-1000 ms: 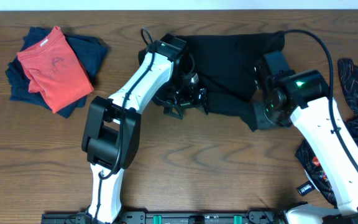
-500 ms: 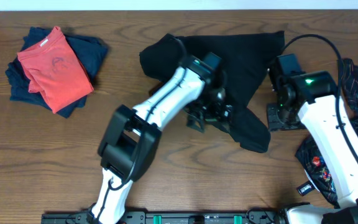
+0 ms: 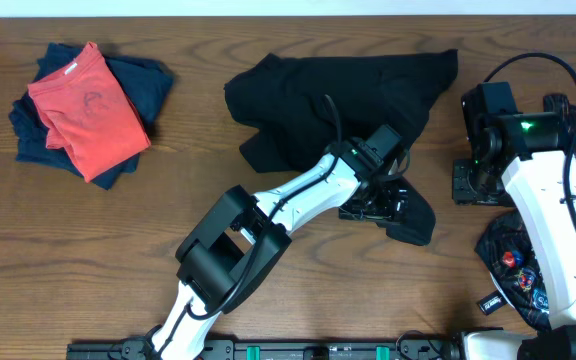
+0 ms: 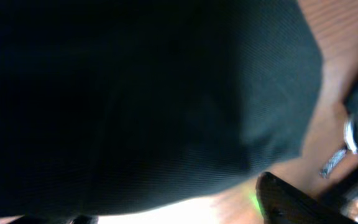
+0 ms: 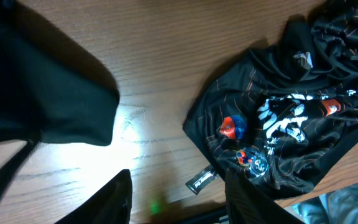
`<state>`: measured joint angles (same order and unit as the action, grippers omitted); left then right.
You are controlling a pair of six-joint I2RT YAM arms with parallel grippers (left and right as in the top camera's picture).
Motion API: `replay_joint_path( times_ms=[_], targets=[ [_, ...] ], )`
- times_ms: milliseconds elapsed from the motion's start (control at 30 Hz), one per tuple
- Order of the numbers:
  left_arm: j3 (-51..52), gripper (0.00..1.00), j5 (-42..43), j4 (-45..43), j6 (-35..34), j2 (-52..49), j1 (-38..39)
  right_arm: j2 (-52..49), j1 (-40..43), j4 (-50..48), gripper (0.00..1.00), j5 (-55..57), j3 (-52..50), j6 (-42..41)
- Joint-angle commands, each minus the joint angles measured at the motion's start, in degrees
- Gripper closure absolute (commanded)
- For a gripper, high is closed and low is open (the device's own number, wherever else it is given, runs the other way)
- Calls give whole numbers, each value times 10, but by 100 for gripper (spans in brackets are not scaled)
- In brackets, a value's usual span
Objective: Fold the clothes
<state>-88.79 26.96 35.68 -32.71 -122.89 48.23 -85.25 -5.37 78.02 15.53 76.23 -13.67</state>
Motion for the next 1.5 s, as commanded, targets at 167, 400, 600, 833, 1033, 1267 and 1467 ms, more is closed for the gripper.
replay_joint_path(
  times_ms=[167, 400, 600, 833, 1033, 1267, 1467],
  targets=[
    [3, 94, -71, 132, 5, 15, -33, -3, 6, -26, 59, -4, -2, 3],
    [3, 94, -193, 386, 105, 23, -114, -5, 1, -122, 64, -200, -2, 131],
    [3, 94, -270, 397, 104, 57, -211, -37, -31, -240, 65, -218, -2, 126],
    [3, 94, -233, 375, 98, 96, -331, -152, -72, -408, 60, -216, -2, 88],
    [5, 94, -183, 350, 115, 96, -347, -249, -91, -552, 52, -159, -2, 42],
    [5, 94, -182, 334, 115, 96, -308, -336, -91, -629, 54, -164, -2, 26],
    [5, 94, -182, 322, 115, 96, -288, -357, -89, -603, 98, -123, -2, -3]
  ],
)
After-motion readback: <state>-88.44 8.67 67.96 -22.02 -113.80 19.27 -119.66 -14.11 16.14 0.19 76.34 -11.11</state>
